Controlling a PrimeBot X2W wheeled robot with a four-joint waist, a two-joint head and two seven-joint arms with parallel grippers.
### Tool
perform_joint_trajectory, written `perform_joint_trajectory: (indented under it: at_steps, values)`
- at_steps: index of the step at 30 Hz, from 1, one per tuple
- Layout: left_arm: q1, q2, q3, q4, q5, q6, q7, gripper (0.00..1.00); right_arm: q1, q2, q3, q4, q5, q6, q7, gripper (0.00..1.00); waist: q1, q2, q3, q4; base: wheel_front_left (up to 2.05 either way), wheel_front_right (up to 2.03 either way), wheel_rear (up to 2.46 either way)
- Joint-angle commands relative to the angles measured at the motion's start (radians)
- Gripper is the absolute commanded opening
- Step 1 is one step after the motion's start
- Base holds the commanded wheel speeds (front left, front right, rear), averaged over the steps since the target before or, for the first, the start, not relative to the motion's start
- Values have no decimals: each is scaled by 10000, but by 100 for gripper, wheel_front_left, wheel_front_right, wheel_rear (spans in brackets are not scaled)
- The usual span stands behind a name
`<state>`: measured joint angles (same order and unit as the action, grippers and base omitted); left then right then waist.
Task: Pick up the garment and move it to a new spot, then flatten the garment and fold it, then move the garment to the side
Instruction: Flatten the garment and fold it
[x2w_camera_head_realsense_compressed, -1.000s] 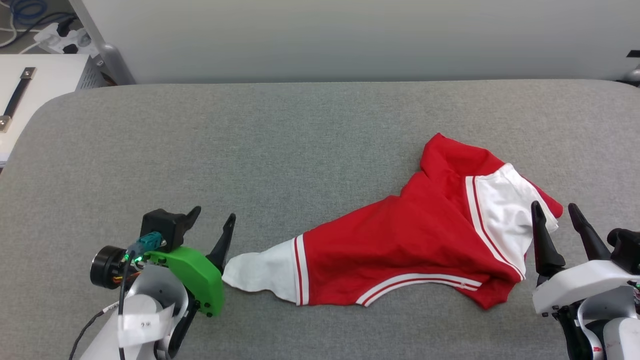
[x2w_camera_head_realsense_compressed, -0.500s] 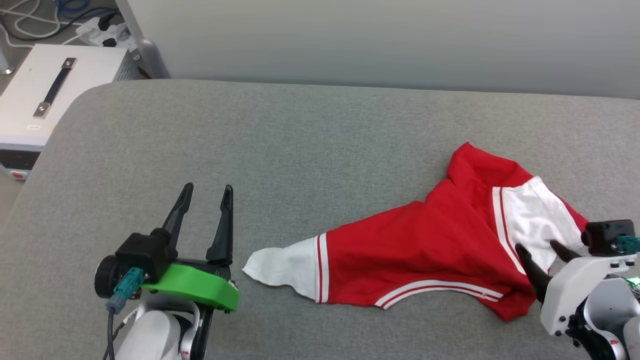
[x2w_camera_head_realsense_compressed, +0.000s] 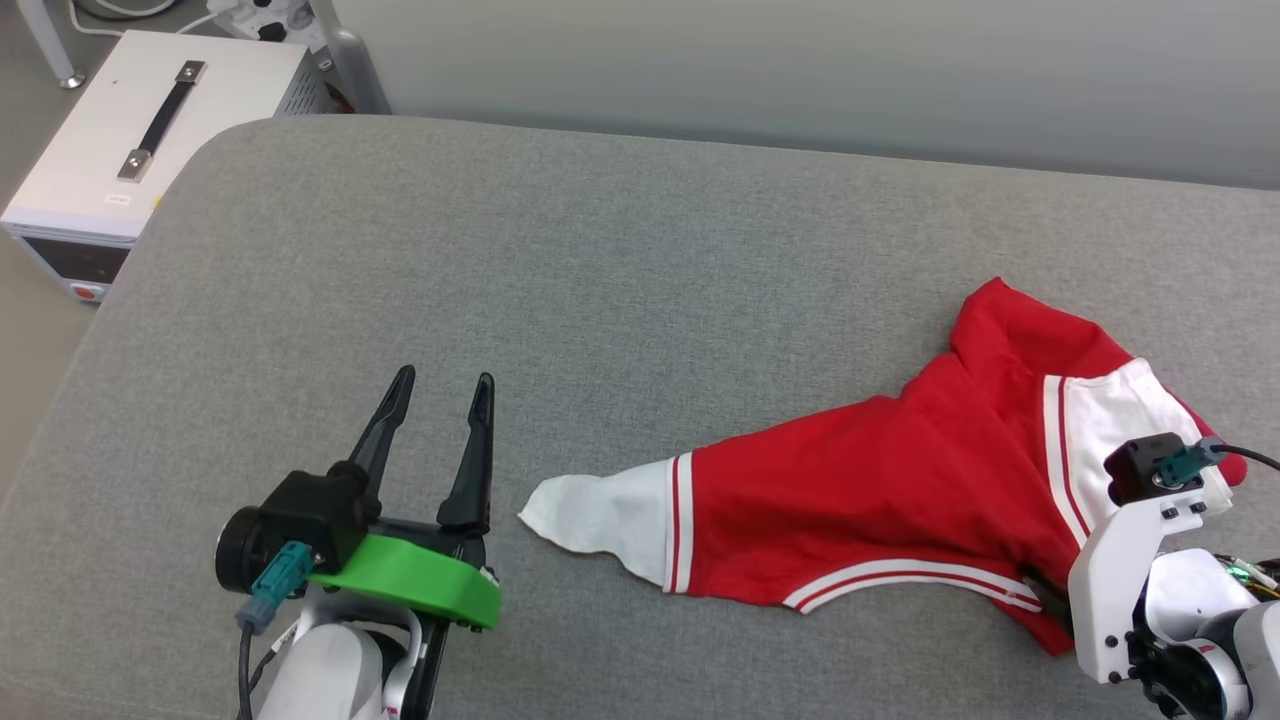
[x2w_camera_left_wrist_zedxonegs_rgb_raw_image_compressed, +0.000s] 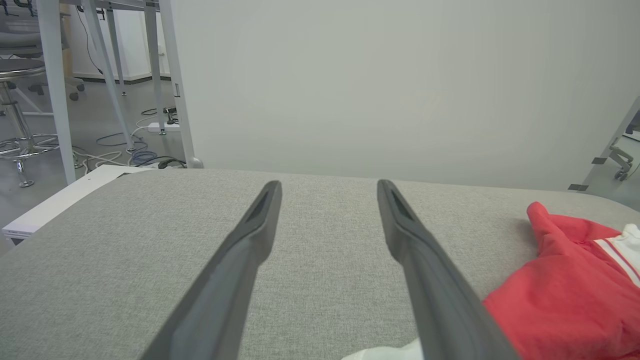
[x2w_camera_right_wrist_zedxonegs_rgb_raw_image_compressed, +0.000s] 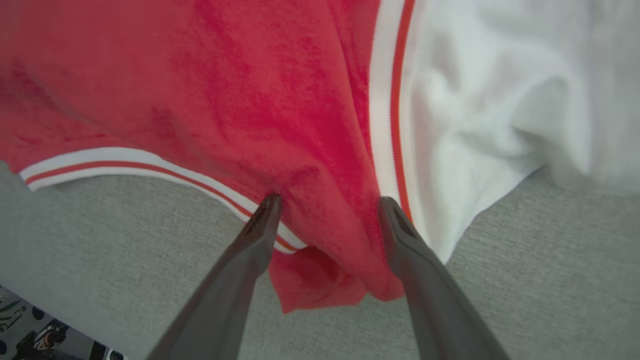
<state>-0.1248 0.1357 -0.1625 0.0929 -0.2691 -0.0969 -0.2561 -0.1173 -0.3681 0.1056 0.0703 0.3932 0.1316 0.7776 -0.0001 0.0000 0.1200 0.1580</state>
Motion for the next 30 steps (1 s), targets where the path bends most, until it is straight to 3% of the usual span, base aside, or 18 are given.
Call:
perform_joint_trajectory:
  at_steps: [1,5,6,8,18,23,30]
  values:
    - [-60,-84,61,50,109,-69,-56,100,-175,-63,76,143,-70,-9,-62,100,1,0,70,77,0,0,0]
    - [-57,-196,172,130,221,-174,-56,100,-251,-69,257,568,-78,-9,-243,100,1,0,107,132,0,0,0]
    - [-54,-223,201,152,241,-195,-56,100,-279,-79,286,685,-88,-9,-301,78,1,0,104,136,0,0,0]
    - [-38,-257,239,198,279,-227,-56,100,-327,-74,327,832,-84,-9,-426,0,1,0,79,127,0,0,0]
    - [185,-319,348,479,347,-311,-56,100,84,-297,-180,197,284,-9,-324,0,1,0,-385,-270,0,0,0]
    - [317,-370,362,541,328,-325,-56,100,1002,-158,-1154,-849,231,-9,599,0,1,0,-571,-534,0,0,0]
    - [351,-474,312,591,300,-333,-57,100,2553,601,-2539,-2269,-241,-9,1901,0,1,0,-512,-713,0,0,0]
